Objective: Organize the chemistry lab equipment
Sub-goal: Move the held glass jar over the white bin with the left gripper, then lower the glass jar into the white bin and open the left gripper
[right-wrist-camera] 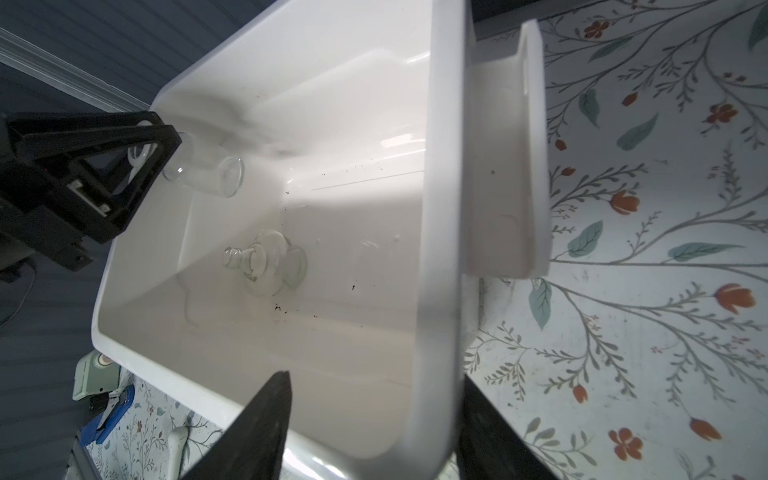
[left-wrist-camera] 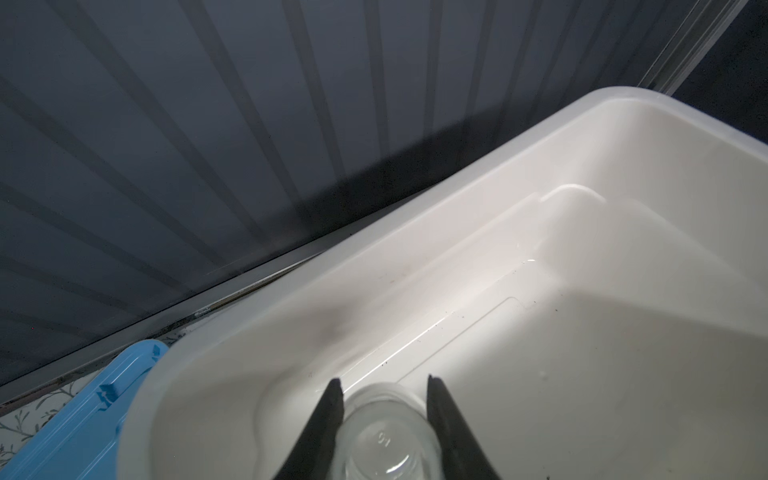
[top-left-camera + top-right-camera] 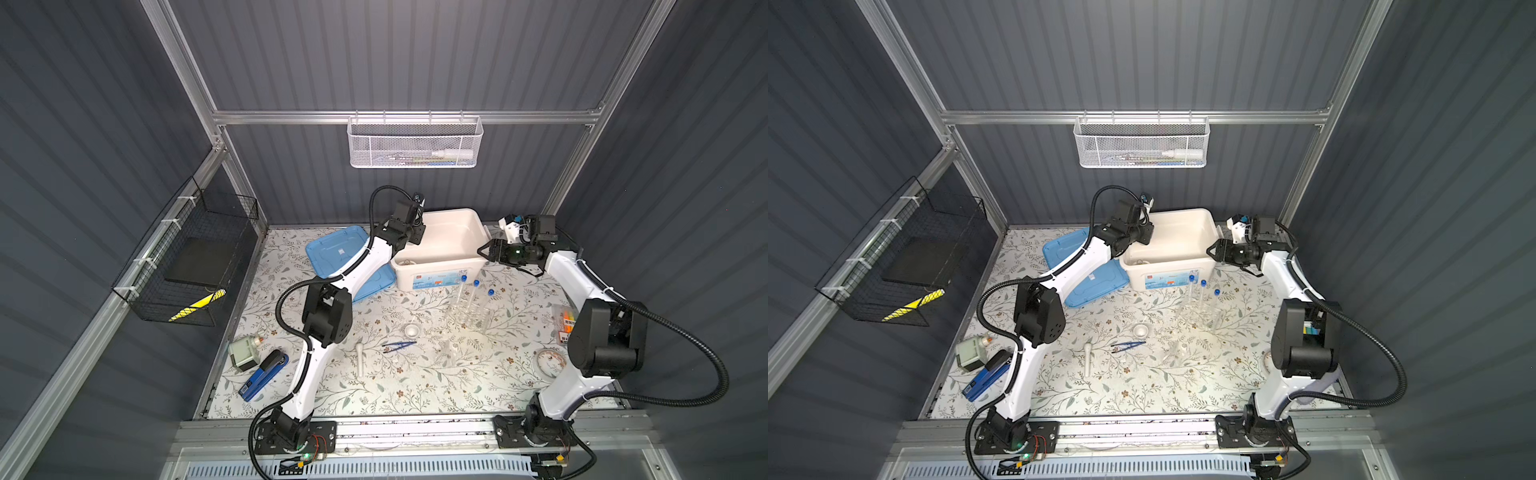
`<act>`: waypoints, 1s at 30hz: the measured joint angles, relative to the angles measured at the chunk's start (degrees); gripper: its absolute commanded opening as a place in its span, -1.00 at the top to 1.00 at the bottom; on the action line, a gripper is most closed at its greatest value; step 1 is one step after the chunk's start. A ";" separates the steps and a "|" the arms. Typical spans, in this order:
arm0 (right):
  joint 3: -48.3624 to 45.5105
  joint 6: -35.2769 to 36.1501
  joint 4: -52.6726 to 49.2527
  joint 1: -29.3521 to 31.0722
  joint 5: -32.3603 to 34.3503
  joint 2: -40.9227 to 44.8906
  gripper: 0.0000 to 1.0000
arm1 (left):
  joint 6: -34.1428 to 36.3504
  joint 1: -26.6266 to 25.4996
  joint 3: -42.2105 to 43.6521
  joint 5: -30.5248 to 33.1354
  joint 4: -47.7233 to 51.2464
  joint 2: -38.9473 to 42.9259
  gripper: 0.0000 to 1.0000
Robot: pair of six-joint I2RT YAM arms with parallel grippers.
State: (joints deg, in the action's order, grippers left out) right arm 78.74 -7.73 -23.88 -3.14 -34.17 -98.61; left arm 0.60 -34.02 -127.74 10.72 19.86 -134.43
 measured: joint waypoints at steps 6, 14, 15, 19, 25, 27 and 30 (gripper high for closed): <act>-0.55 -0.24 0.09 0.20 0.15 0.70 -0.26 | -2.10 0.26 -2.71 0.74 -0.61 -2.62 0.33; -0.81 -0.70 0.26 0.22 0.46 0.70 -0.25 | -6.12 0.33 -3.04 1.55 -0.68 -3.13 0.34; -0.90 -0.79 0.33 0.24 0.48 0.68 -0.25 | -6.64 0.33 -3.08 1.70 -0.70 -3.15 0.33; -1.38 -0.83 0.74 0.42 0.50 0.70 -0.25 | -8.22 0.31 -3.58 2.12 -1.07 -3.85 0.34; -1.62 -0.85 0.79 0.52 0.50 0.70 -0.25 | -10.16 0.31 -3.69 2.34 -1.07 -5.51 0.34; -1.73 -0.85 0.90 0.55 0.48 0.70 -0.25 | -10.60 0.31 -3.96 2.32 -1.07 -6.14 0.34; -1.97 -0.83 1.11 0.61 0.50 0.70 -0.25 | -11.23 0.31 -4.33 2.36 -1.03 -6.69 0.34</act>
State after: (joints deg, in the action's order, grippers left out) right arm 76.77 -8.56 -22.76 -2.52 -33.67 -97.91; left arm -10.63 -33.71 -132.07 13.08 18.83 -141.12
